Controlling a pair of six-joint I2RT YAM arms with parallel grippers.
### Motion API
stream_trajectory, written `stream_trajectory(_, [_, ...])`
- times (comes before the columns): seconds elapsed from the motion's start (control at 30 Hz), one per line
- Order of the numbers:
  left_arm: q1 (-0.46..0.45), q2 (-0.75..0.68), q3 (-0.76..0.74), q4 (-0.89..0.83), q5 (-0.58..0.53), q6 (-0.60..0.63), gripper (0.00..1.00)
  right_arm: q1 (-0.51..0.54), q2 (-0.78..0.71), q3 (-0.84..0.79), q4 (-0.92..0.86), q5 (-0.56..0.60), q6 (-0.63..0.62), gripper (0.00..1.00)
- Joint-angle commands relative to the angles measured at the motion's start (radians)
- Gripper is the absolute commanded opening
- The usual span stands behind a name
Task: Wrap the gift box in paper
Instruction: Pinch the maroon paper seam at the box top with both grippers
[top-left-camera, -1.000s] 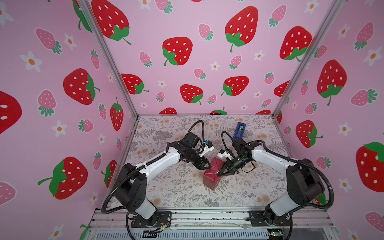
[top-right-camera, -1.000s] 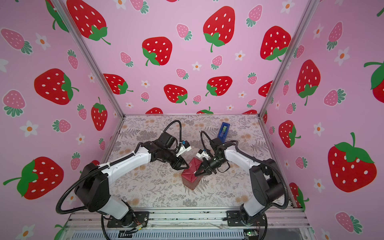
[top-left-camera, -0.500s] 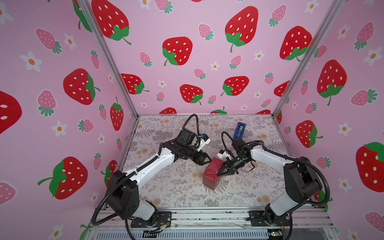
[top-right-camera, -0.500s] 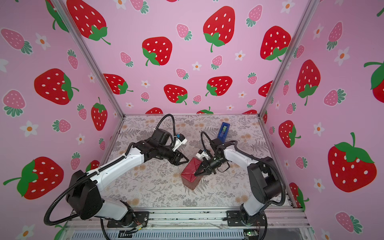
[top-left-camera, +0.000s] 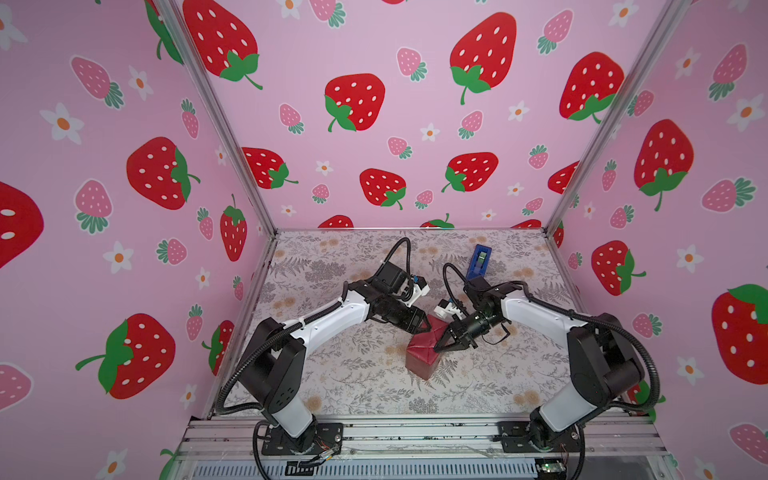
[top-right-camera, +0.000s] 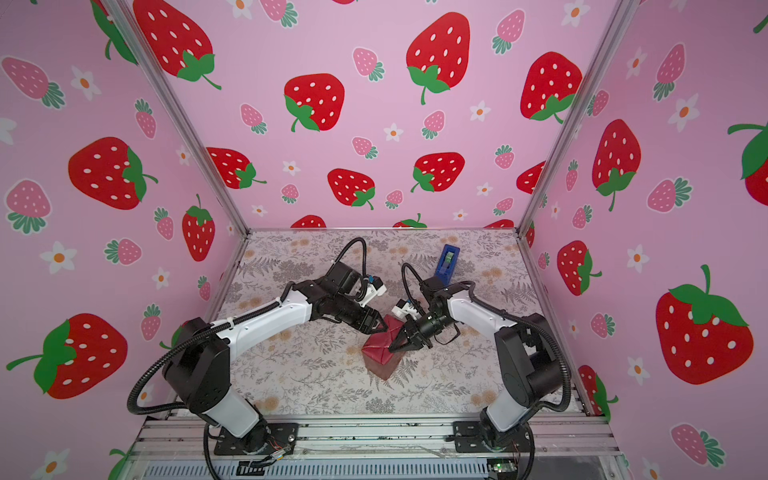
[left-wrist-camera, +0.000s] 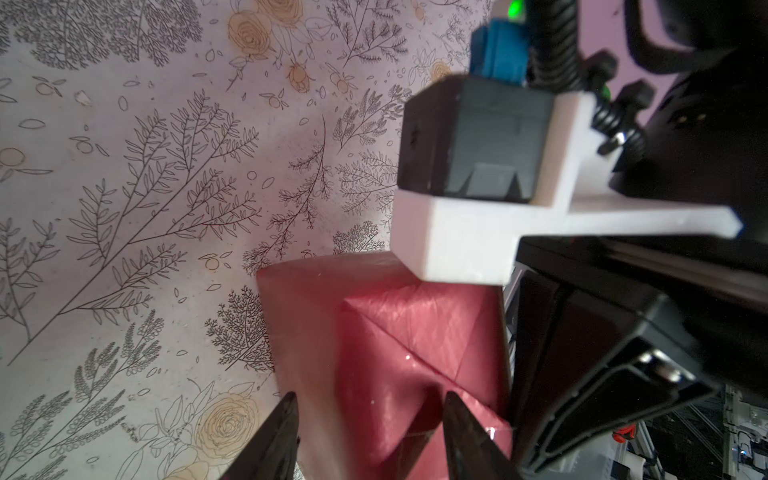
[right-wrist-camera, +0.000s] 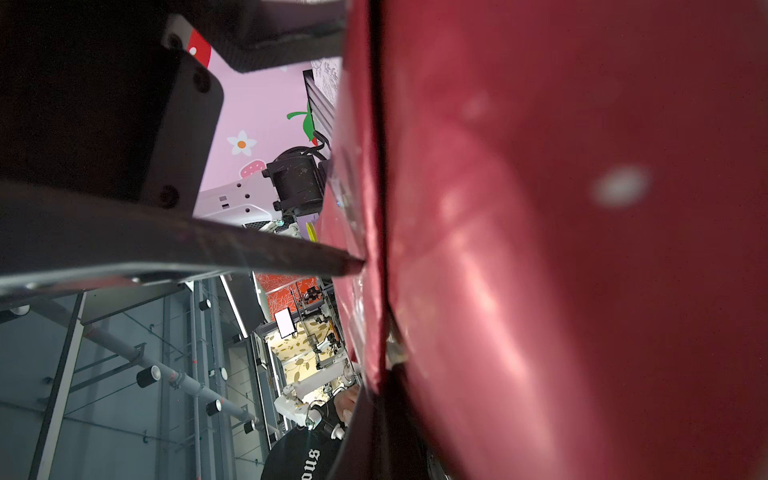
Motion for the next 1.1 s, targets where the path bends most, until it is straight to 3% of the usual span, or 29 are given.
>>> stream_trajectory(0.0, [-0.005,-0.005,-0.019,-0.009,0.02,0.0,0.55,0.011,0.031,-0.047,-0.052,0.188,-0.012,0.0])
stream_trajectory(0.77, [0.029,-0.028,-0.074,-0.009,0.014,0.015,0.47,0.013,0.001,-0.046,-0.052,0.18,0.008,0.0])
stream_trajectory(0.93, [0.029,-0.007,-0.078,-0.025,0.007,0.028,0.47,0.013,-0.051,-0.028,-0.016,0.096,0.062,0.16])
stream_trajectory(1.07, [0.029,0.006,-0.076,-0.038,0.003,0.039,0.47,0.013,-0.085,-0.025,-0.008,0.076,0.096,0.19])
